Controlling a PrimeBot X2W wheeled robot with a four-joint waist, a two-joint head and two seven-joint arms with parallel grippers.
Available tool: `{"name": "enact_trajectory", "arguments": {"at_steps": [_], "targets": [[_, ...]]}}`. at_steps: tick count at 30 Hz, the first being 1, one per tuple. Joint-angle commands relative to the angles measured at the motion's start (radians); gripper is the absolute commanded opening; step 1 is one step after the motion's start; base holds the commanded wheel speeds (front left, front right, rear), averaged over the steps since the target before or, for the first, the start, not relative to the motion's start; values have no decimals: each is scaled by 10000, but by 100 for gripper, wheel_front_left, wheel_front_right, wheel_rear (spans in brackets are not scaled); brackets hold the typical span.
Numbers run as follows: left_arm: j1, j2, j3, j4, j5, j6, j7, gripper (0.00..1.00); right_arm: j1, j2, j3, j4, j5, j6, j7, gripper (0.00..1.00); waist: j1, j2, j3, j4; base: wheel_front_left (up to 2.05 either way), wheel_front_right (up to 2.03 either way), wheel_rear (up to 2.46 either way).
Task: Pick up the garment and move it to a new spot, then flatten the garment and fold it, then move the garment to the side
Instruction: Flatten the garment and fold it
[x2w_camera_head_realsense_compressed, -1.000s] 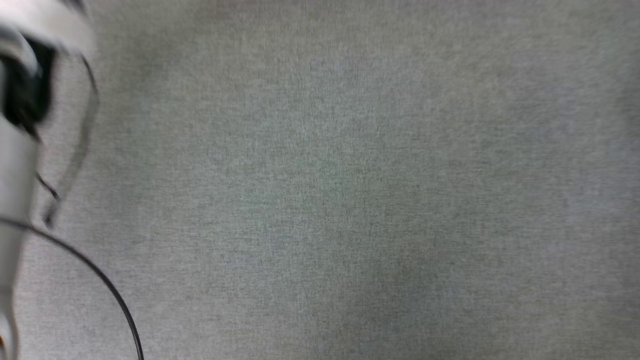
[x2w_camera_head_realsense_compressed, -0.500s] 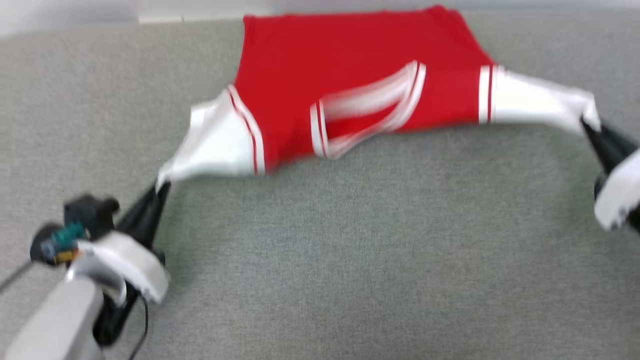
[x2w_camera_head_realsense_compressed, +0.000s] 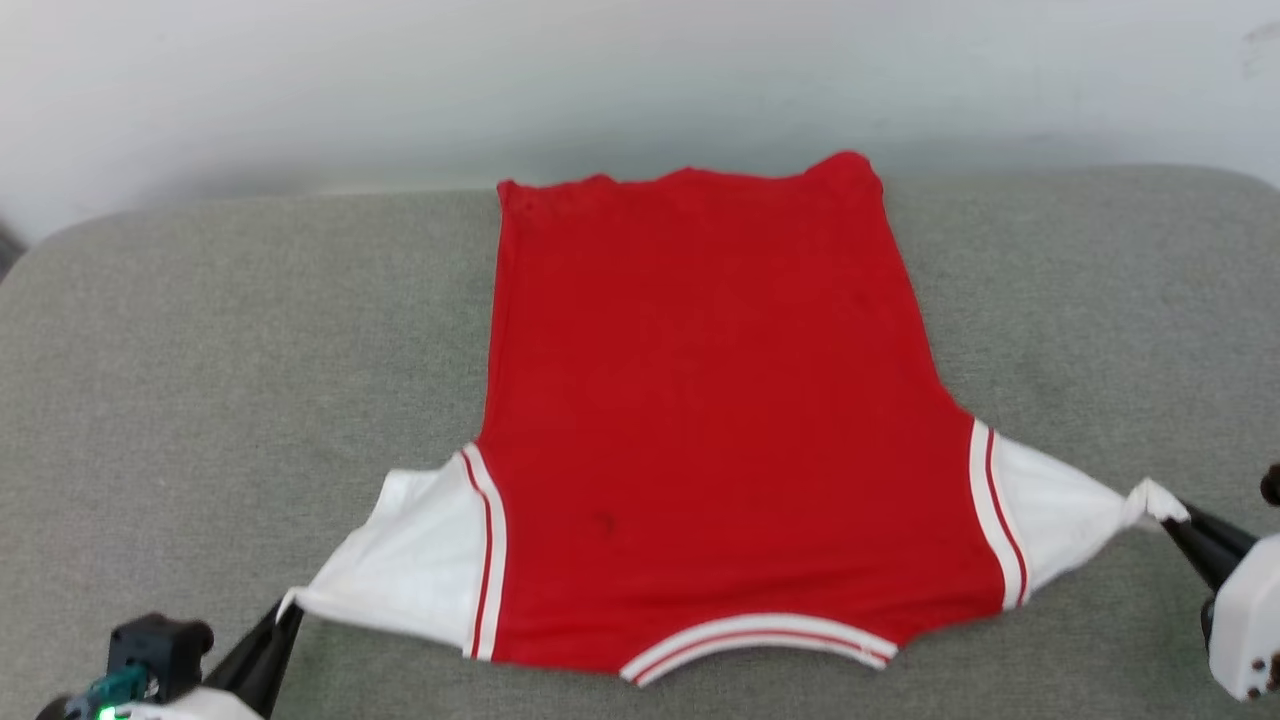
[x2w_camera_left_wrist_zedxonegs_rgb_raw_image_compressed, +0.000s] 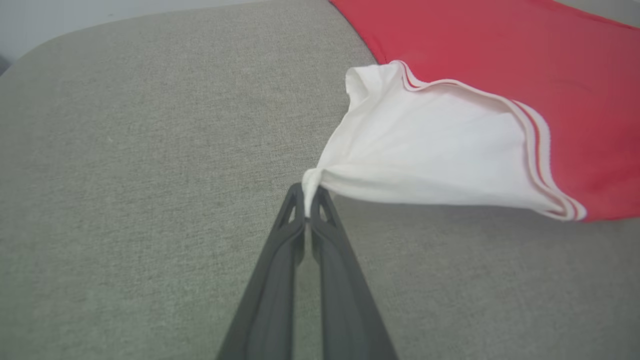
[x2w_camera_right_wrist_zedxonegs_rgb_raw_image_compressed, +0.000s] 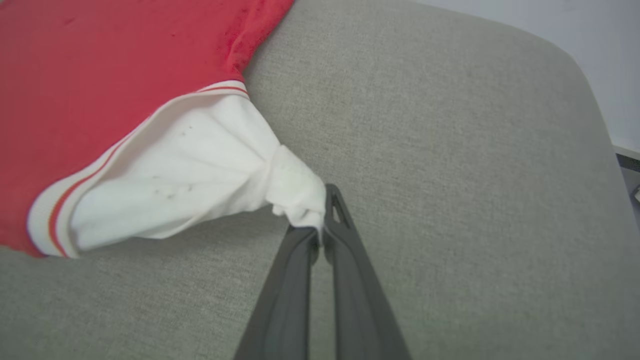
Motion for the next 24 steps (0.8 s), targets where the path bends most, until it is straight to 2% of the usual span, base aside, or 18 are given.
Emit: {"name": "enact_trajectory", "arguments": {"at_steps": [1, 5, 9, 16, 20, 21, 22, 23, 24], "targets": [[302, 138, 79, -54, -95, 86, 60, 0, 280, -201, -29, -18, 119, -21, 61, 0, 4, -1, -240, -79, 0, 0, 0], [1144, 362, 227, -517, -453, 302, 207, 0, 1122, -568, 83, -398, 490, -21, 362, 0, 4, -1, -421, -124, 0, 0, 0], [1828, 346, -132, -971, -524, 347, 543, 0, 1896, -763, 34, -584, 922, -21, 868, 0, 4, -1, -420, -163, 0, 0, 0], [1759, 68, -544, -1338, -302, 497, 768, 0, 2244, -512, -176, -676, 1127, -19, 1185, 0, 4, -1, -309, -110, 0, 0, 0], [1681, -7, -565, -1707, -539, 305, 890, 0, 1952, -357, -491, -781, 1272, -18, 1490, 0, 4, -1, -231, -60, 0, 0, 0], [1652, 14, -557, -1827, -552, 286, 902, 0, 1897, -355, -618, -855, 1305, -18, 1553, 36, 4, -1, -187, -38, 0, 0, 0], [1617, 79, -579, -1969, -494, 274, 937, 0, 1846, -338, -762, -914, 1394, -18, 1646, 95, 4, -1, -147, 1, 0, 0, 0], [1620, 145, -616, -2119, -446, 269, 994, 0, 1854, -230, -962, -863, 1695, -18, 1927, 100, 4, -1, -102, 32, 0, 0, 0], [1634, 244, -690, -2269, -346, 304, 1103, 0, 1829, -170, -1152, -869, 1852, -16, 2202, 100, 4, -1, -49, 75, 0, 0, 0]]}}
